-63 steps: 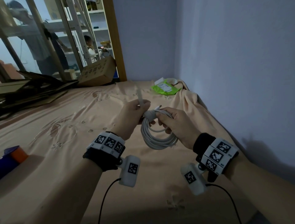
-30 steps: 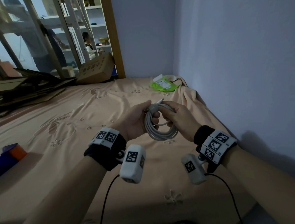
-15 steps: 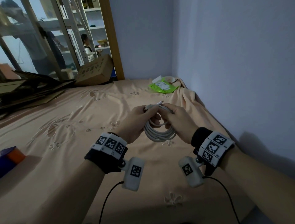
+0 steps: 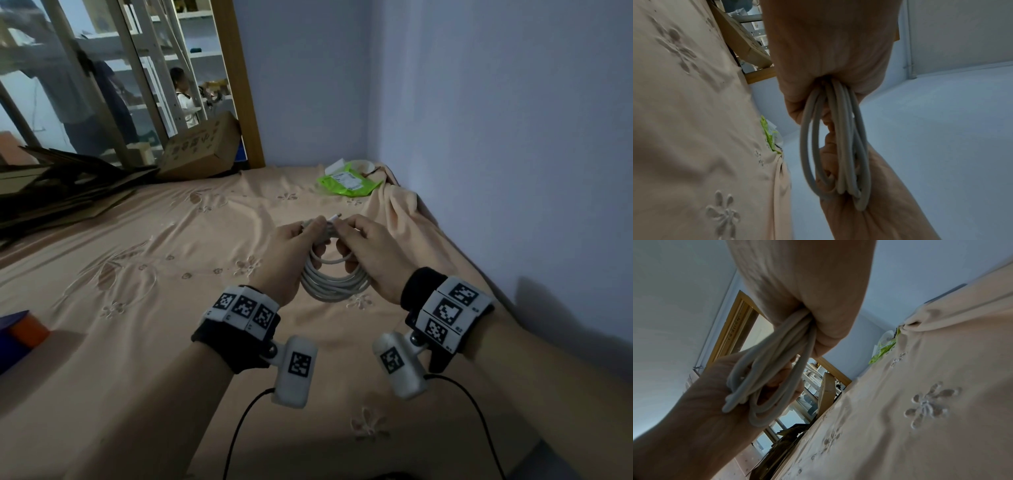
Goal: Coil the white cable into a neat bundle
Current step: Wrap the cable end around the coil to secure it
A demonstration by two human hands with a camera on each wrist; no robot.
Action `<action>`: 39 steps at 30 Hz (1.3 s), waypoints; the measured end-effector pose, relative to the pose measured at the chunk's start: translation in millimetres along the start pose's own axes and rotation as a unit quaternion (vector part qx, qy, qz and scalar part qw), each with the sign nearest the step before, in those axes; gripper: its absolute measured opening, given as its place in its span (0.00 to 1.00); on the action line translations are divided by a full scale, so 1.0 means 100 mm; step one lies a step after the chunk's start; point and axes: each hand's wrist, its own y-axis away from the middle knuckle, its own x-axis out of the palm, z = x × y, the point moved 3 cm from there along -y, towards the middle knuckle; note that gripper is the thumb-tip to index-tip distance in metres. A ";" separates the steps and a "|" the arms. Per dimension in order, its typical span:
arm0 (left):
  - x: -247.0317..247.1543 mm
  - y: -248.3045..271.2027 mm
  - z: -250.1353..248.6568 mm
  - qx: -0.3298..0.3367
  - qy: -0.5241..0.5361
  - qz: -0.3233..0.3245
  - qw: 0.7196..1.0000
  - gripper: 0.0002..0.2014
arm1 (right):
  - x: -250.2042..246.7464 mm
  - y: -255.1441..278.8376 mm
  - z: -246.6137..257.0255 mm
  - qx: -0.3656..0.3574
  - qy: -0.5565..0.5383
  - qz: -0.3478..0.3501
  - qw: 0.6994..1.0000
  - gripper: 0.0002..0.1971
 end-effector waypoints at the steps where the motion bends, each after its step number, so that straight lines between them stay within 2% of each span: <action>1: 0.00 0.00 0.01 -0.001 0.005 -0.005 1.000 0.15 | 0.01 0.00 -0.01 0.003 -0.003 0.000 1.000 0.15; 5: -0.02 0.02 0.04 -0.036 0.029 -0.004 0.999 0.17 | 0.01 -0.01 -0.04 0.024 -0.036 -0.007 0.999 0.16; 8: -0.03 0.03 0.03 -0.062 0.040 0.051 0.996 0.19 | -0.02 -0.02 -0.02 0.021 -0.017 -0.011 1.000 0.13; 10: -0.05 0.04 0.03 -0.065 0.029 0.064 0.995 0.21 | -0.03 -0.03 -0.01 0.020 0.007 -0.009 1.000 0.12; 14: -0.15 0.02 0.04 -0.034 -0.023 0.033 0.999 0.13 | -0.11 -0.03 -0.01 0.029 0.031 -0.002 0.999 0.12; 20: -0.18 0.02 0.10 -0.037 -0.074 0.049 0.995 0.08 | -0.21 -0.13 -0.02 0.052 0.125 0.032 0.990 0.11; 26: -0.23 -0.03 0.37 -0.145 -0.119 0.068 0.980 0.12 | -0.30 -0.23 -0.21 0.072 0.297 0.096 0.947 0.07; 29: -0.26 -0.07 0.48 -0.189 -0.149 0.083 0.967 0.14 | -0.27 -0.28 -0.29 0.083 0.365 0.131 0.918 0.08; 32: -0.29 -0.11 0.59 -0.202 -0.209 0.097 0.952 0.14 | -0.23 -0.29 -0.38 0.098 0.424 0.158 0.886 0.12; 35: -0.30 -0.12 0.67 -0.191 -0.293 0.123 0.929 0.15 | -0.18 -0.29 -0.52 0.093 0.467 0.168 0.863 0.13; 39: -0.33 -0.12 0.70 -0.206 -0.297 0.140 0.922 0.16 | -0.17 -0.27 -0.55 0.082 0.490 0.171 0.851 0.14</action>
